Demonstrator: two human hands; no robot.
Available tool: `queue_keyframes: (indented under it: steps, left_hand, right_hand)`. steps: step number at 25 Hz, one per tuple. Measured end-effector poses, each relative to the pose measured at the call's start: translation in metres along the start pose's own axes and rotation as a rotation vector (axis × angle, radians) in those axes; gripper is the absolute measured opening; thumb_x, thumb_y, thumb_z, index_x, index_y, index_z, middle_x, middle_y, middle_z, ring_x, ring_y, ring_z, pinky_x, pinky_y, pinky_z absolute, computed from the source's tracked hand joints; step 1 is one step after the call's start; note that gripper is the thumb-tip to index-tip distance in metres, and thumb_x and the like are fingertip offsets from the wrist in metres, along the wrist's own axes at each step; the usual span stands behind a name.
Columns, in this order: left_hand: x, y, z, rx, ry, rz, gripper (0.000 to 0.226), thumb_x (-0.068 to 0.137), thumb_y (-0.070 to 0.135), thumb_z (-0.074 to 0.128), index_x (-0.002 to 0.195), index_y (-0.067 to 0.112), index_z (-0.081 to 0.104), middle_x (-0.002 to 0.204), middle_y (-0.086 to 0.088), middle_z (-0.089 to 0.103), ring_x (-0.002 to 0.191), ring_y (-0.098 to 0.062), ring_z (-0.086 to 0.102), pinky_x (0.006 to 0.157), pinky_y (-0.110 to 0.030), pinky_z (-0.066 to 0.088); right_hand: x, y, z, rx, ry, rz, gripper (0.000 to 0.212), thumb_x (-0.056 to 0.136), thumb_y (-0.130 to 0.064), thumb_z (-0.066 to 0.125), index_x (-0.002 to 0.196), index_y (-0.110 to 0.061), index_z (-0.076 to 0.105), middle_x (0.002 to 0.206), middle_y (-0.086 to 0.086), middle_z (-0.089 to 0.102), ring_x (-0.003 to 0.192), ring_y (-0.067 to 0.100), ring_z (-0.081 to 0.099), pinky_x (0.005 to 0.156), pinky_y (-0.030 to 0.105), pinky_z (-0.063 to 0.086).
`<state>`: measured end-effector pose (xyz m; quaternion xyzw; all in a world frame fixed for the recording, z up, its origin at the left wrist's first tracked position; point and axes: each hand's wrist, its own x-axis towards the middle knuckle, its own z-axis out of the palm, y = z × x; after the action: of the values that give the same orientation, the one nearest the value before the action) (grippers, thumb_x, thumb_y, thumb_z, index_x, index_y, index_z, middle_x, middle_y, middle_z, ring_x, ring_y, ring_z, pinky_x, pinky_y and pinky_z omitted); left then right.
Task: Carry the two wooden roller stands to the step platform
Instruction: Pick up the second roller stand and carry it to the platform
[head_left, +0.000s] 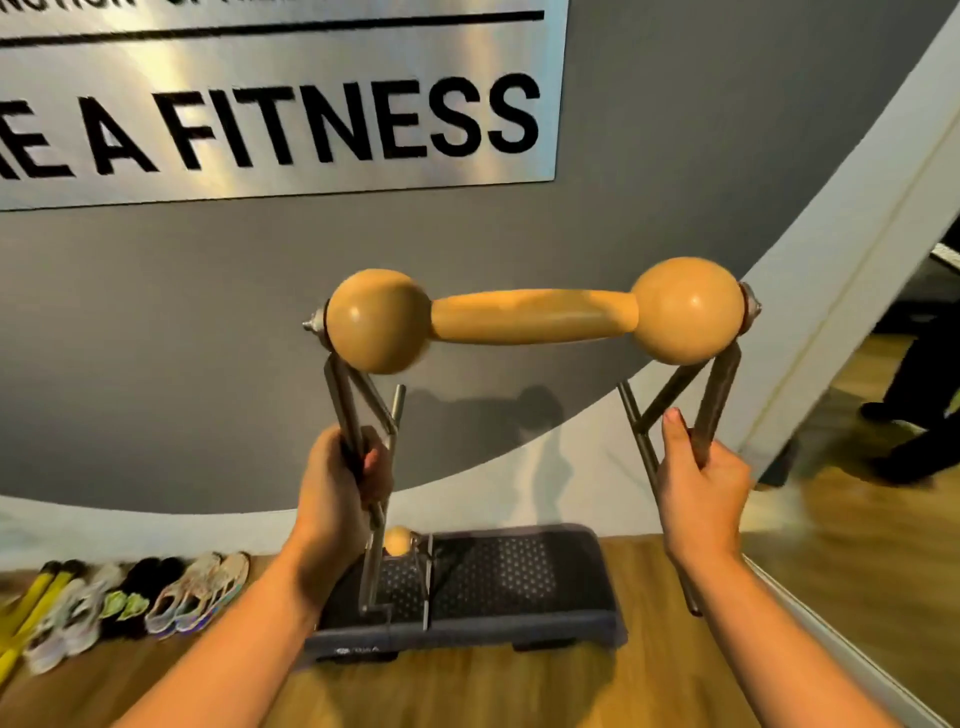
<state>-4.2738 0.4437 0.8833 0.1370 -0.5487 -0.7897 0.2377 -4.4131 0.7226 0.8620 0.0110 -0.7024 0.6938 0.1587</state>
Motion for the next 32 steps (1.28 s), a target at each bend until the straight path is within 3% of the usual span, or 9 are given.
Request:
queue_keyframes:
  steps: [4,7,9,15,19,22,24,28,32]
  left_hand:
    - [0.053,-0.07,-0.005,-0.118,0.018,-0.125,0.042,0.093,0.029,0.03,0.054,0.018,0.042,0.048,0.004,0.028,0.041,-0.012,0.027,0.041,-0.027,0.026]
    - [0.094,-0.135,-0.015,-0.102,0.027,-0.157,0.042,0.092,0.031,0.032,0.054,0.017,0.044,0.047,0.002,0.029,0.04,-0.012,0.025,0.04,-0.024,0.028]
    - [0.112,-0.178,-0.024,-0.08,0.059,-0.15,0.042,0.091,0.032,0.033,0.053,0.017,0.043,0.046,0.002,0.03,0.042,-0.012,0.024,0.041,-0.023,0.029]
    - [0.162,-0.328,-0.058,-0.032,0.284,-0.235,0.04,0.085,0.031,0.036,0.047,0.022,0.038,0.046,0.003,0.027,0.049,-0.017,0.016,0.048,-0.032,0.014]
    - [0.167,-0.433,-0.096,-0.017,0.367,-0.271,0.032,0.087,0.027,0.04,0.056,0.021,0.037,0.049,0.006,0.028,0.047,-0.014,0.018,0.043,-0.026,0.018]
    - [0.172,-0.505,-0.12,-0.086,0.416,-0.316,0.039,0.099,0.027,0.031,0.061,0.019,0.035,0.05,0.006,0.03,0.047,-0.012,0.02,0.041,-0.024,0.02]
    - [0.179,-0.55,-0.139,-0.126,0.446,-0.314,0.047,0.102,0.027,0.03,0.056,0.022,0.041,0.05,0.006,0.031,0.045,-0.011,0.022,0.041,-0.023,0.022]
    - [0.189,-0.631,-0.164,-0.121,0.399,-0.297,0.037,0.09,0.035,0.047,0.053,0.027,0.046,0.051,0.006,0.032,0.048,-0.014,0.019,0.043,-0.027,0.019]
    - [0.195,-0.696,-0.185,-0.081,0.355,-0.322,0.05,0.101,0.035,0.031,0.053,0.027,0.044,0.05,0.007,0.032,0.049,-0.014,0.018,0.044,-0.027,0.017]
  right_hand:
    - [0.031,0.068,0.012,0.002,0.016,0.061,0.046,0.09,-0.059,0.065,0.054,-0.031,0.06,0.048,-0.008,0.047,0.051,0.009,0.046,0.047,0.021,0.041]
    - [0.047,0.141,0.025,-0.013,0.031,0.132,0.061,0.08,-0.074,0.068,0.055,-0.021,0.053,0.052,0.007,0.038,0.056,0.025,0.041,0.055,0.033,0.037]
    - [0.055,0.187,0.035,-0.024,0.031,0.204,0.068,0.074,-0.081,0.068,0.055,-0.017,0.053,0.053,0.005,0.04,0.058,0.027,0.04,0.058,0.037,0.037]
    - [0.067,0.35,0.072,-0.169,0.03,0.202,0.06,0.09,-0.056,0.064,0.06,-0.004,0.057,0.059,0.024,0.052,0.059,0.042,0.053,0.058,0.048,0.047]
    - [0.056,0.462,0.086,-0.255,0.033,0.296,0.042,0.09,-0.061,0.062,0.059,-0.033,0.068,0.059,-0.001,0.062,0.066,0.028,0.067,0.069,0.05,0.059]
    - [0.045,0.529,0.095,-0.243,0.047,0.324,0.027,0.088,-0.062,0.062,0.064,-0.052,0.068,0.058,-0.016,0.061,0.065,0.009,0.067,0.068,0.031,0.06]
    - [0.036,0.573,0.102,-0.221,0.027,0.335,0.031,0.09,-0.056,0.063,0.061,-0.045,0.068,0.054,-0.017,0.057,0.059,0.005,0.06,0.062,0.022,0.053]
    - [0.034,0.659,0.11,-0.196,0.06,0.389,0.042,0.095,-0.035,0.071,0.055,-0.028,0.063,0.052,-0.014,0.056,0.061,0.006,0.059,0.065,0.025,0.053]
    - [0.027,0.726,0.112,-0.156,0.069,0.397,0.039,0.096,-0.028,0.073,0.058,-0.025,0.064,0.052,-0.014,0.057,0.063,0.007,0.059,0.069,0.029,0.053]
